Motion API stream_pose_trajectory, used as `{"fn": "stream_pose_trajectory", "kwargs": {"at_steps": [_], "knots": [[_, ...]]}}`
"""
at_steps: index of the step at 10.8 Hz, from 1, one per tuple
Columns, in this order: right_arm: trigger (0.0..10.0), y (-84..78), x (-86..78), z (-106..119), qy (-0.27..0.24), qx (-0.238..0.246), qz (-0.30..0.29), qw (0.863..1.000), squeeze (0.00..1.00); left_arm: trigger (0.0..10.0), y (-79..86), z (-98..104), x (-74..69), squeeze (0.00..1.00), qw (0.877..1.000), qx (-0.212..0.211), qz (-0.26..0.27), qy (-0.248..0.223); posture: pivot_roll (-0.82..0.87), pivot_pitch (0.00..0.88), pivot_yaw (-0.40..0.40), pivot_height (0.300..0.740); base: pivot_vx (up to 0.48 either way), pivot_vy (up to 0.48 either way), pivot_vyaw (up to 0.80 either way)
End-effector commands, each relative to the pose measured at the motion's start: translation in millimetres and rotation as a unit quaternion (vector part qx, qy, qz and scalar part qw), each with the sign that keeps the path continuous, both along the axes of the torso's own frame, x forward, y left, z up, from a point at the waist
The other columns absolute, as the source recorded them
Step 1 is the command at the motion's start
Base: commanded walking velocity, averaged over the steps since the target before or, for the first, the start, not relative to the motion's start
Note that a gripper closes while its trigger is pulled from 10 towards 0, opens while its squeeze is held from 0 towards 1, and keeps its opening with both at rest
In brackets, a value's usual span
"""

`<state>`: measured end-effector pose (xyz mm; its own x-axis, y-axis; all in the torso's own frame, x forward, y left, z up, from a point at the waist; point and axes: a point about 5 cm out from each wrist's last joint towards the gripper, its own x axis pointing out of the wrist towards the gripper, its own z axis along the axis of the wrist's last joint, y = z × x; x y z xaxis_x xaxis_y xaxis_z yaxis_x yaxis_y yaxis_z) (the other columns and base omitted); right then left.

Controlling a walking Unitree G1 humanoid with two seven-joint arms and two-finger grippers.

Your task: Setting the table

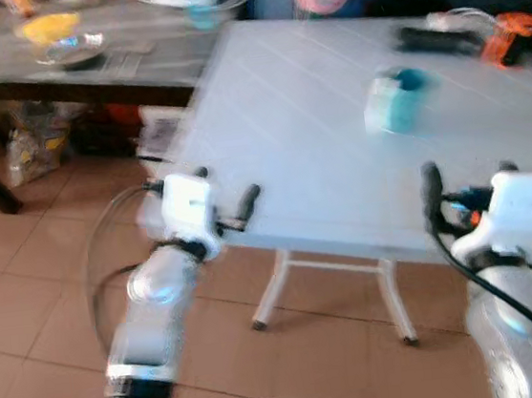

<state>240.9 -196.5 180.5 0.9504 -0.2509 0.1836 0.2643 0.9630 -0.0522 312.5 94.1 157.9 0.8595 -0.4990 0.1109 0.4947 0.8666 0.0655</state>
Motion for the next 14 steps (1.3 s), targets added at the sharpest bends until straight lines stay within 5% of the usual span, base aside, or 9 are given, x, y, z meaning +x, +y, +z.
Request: {"fn": "stream_pose_trajectory", "kwargs": {"at_steps": [1, 5, 14], "knots": [[10.0, 3.9, 0.3, 4.2, -0.011, 0.002, 0.005, 1.000, 0.00, 10.0, 8.6, 3.8, 1.5, 0.00, 1.000, 0.006, 0.011, -0.011, 0.09, 0.127, -0.013, 0.740, 0.000, 0.000, 0.00], [10.0, 4.2, 1.3, 5.0, -0.014, 0.000, 0.007, 1.000, 0.00, 10.0, 6.2, 5.6, -0.4, 0.00, 1.000, -0.004, -0.012, -0.015, 0.09, 0.123, -0.017, 0.740, 0.000, 0.000, 0.00], [10.0, 5.6, -1.5, 3.8, -0.015, 0.002, 0.008, 1.000, 0.00, 10.0, 2.7, 1.8, -4.1, 0.00, 0.999, -0.003, -0.036, -0.008, 0.09, 0.133, -0.013, 0.740, 0.336, 0.000, 0.00]]}}
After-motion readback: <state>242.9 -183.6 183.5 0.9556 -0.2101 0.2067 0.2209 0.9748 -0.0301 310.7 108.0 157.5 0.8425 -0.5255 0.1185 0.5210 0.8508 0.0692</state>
